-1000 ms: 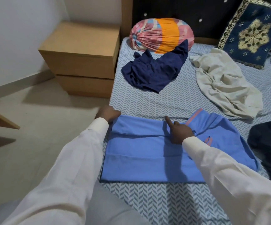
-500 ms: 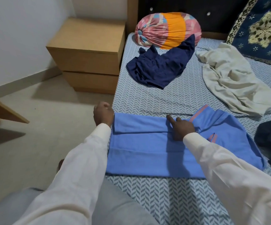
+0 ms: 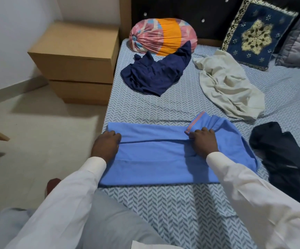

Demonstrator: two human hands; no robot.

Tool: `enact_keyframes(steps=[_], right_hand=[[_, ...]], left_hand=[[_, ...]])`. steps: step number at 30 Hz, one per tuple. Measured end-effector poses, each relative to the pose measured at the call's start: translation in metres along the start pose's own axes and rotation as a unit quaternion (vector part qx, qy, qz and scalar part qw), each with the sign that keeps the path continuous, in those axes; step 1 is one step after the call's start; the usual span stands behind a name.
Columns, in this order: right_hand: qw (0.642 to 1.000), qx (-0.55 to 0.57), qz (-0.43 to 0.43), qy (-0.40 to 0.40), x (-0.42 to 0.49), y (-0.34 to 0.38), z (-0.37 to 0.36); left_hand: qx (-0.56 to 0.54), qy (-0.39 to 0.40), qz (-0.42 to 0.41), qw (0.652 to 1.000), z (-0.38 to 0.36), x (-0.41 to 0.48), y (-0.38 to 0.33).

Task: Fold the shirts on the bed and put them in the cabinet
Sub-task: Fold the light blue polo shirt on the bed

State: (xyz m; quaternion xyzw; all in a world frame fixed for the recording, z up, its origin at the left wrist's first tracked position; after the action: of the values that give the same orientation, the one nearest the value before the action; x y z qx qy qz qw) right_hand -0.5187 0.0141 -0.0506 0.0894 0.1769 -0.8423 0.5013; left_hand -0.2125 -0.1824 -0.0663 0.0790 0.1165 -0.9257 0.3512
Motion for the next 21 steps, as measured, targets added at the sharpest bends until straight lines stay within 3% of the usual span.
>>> enact_keyframes(steps=[5, 9, 12, 15, 17, 19, 21], right_hand=[[1.000, 0.010, -0.005, -0.017, -0.021, 0.001, -0.004], [1.000, 0.003, -0.002, 0.027, -0.029, 0.009, -0.014], [0.997, 0.080, -0.002, -0.021, -0.031, 0.014, -0.012], [0.988, 0.121, -0.004, -0.094, -0.022, 0.024, -0.005], [0.992, 0.100, -0.010, -0.073, -0.010, 0.034, -0.006], [0.993, 0.103, -0.045, -0.020, 0.002, 0.036, -0.008], [0.982, 0.163, -0.099, 0.013, 0.010, 0.029, -0.007]], left_hand=[[0.000, 0.024, 0.008, 1.000, 0.007, -0.005, 0.007], [0.068, 0.055, 0.022, 0.996, 0.007, -0.011, 0.004], [0.033, 0.047, 0.022, 0.998, 0.004, -0.005, -0.001], [0.022, 0.162, 0.084, 0.983, -0.005, 0.006, -0.005], [0.042, 0.203, 0.123, 0.971, -0.007, 0.009, -0.012], [0.060, 0.162, 0.085, 0.981, -0.002, 0.015, -0.039], [0.008, 0.167, -0.005, 0.986, -0.008, 0.021, -0.077]])
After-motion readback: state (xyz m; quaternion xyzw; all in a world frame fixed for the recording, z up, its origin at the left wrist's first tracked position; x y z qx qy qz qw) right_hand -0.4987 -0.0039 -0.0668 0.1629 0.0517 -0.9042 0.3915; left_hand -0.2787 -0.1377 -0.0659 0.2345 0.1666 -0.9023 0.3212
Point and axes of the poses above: each hand's wrist, its own x-axis towards the middle knuckle, its own z-axis out of the back of the hand, y = z × x, the point moved 5 cm from there along x, towards the middle knuckle, and after that the axes turned 14 degrees about y, right-handed, at the moved point
